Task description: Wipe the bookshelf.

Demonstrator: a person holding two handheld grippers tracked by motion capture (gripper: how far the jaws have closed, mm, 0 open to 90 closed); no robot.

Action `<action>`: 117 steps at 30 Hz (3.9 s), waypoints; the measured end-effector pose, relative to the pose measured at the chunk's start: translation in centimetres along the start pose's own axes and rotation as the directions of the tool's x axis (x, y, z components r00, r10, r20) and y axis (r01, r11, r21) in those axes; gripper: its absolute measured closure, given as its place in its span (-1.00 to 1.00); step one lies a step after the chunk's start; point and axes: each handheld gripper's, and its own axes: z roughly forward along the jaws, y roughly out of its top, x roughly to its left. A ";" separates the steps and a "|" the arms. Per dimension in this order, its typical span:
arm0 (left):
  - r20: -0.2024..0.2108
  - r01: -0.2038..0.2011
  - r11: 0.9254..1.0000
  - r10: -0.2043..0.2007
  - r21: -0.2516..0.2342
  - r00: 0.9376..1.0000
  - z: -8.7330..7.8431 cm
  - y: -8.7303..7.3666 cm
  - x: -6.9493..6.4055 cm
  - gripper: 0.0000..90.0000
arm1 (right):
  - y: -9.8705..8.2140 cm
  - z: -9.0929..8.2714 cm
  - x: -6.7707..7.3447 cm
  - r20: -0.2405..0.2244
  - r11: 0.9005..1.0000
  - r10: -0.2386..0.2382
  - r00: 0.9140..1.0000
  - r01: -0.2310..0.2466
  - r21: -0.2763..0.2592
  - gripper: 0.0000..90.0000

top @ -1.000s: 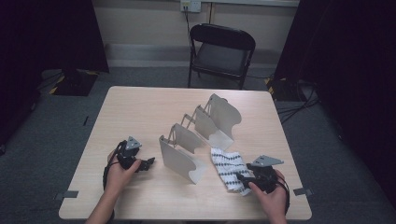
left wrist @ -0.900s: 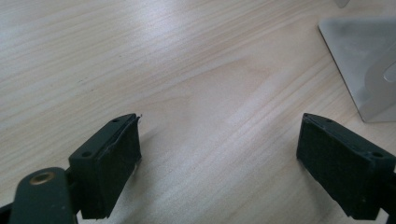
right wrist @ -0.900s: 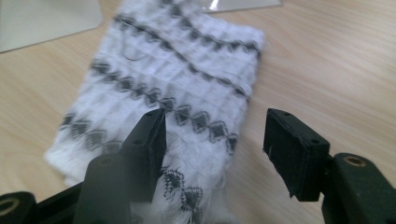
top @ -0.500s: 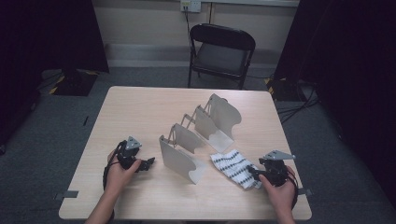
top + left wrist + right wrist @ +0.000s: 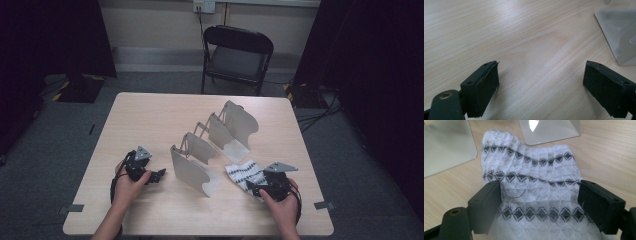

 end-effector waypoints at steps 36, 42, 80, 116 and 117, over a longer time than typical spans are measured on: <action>-0.001 -0.001 1.000 0.001 0.000 1.000 0.0 0.0 0.0 -0.71 | 2.2 0.3 6.5 -0.160 0.988 -0.152 0.975 0.144 -0.056 0.66; 0.000 0.003 1.000 -0.003 -0.001 1.000 0.0 0.0 0.0 -0.71 | 2.6 2.1 9.2 -0.234 0.981 -0.196 0.952 0.190 -0.046 0.66; 0.002 -0.002 1.000 0.002 0.004 1.000 0.1 0.1 0.0 -0.75 | 4.0 2.4 8.7 -0.319 0.988 -0.153 0.935 0.137 -0.073 -0.08; 0.003 -0.003 1.000 0.003 0.004 1.000 0.2 0.1 0.0 -0.75 | 4.5 4.6 9.8 -0.325 0.979 -0.199 0.925 0.204 -0.017 0.22; 0.002 -0.004 1.000 0.004 0.003 1.000 0.2 0.1 0.0 -0.75 | 4.5 4.5 9.7 -0.318 0.980 -0.196 0.927 0.199 -0.025 0.15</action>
